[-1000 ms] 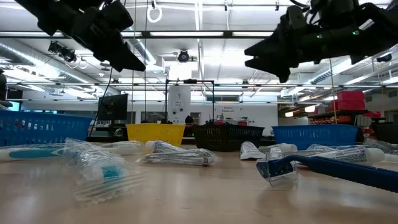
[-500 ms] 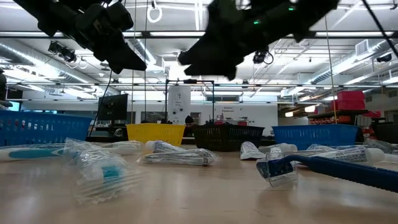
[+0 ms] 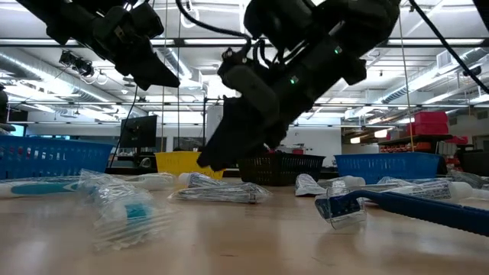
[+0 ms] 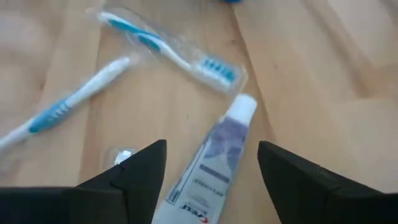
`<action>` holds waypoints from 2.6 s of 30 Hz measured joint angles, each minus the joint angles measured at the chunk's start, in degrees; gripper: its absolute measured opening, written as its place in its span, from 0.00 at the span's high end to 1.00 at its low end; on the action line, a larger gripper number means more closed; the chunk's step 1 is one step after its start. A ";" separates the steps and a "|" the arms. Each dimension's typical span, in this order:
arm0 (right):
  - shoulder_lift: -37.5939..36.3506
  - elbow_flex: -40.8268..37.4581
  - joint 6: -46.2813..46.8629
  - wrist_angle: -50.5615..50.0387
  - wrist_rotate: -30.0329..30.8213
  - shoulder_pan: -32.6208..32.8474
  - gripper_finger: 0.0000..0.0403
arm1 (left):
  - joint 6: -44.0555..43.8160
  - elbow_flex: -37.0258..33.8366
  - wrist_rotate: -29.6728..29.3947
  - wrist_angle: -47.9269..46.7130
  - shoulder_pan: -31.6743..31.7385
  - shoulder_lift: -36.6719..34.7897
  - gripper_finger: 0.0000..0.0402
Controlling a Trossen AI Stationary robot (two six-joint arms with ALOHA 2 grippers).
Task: Pick & Place Travel size toiletries
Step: Put the white toothpaste into the black bin, then adjust the green toothbrush
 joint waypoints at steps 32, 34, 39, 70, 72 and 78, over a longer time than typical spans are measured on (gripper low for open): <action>-8.83 -0.09 -2.65 -14.57 7.50 -2.81 0.75 | 0.67 0.00 0.02 -0.48 -0.02 0.02 0.85; -12.61 -0.11 -2.88 -19.78 10.88 -4.06 0.75 | 0.67 0.00 0.02 -0.48 -0.02 0.02 0.85; -21.17 -0.14 -2.96 -29.68 17.00 -8.26 0.75 | 0.67 -0.01 0.02 -0.54 0.00 0.02 0.85; -15.89 0.93 -13.12 -37.58 6.95 -20.92 0.43 | 0.67 0.00 0.02 -0.67 0.00 0.02 0.85; -17.34 2.98 -12.12 -42.51 6.90 -19.84 0.42 | 0.83 -0.01 0.02 -0.65 0.00 0.02 0.85; -21.88 7.47 2.18 -57.22 1.16 -16.34 0.46 | 3.35 -0.02 0.02 -0.62 -0.01 0.02 0.85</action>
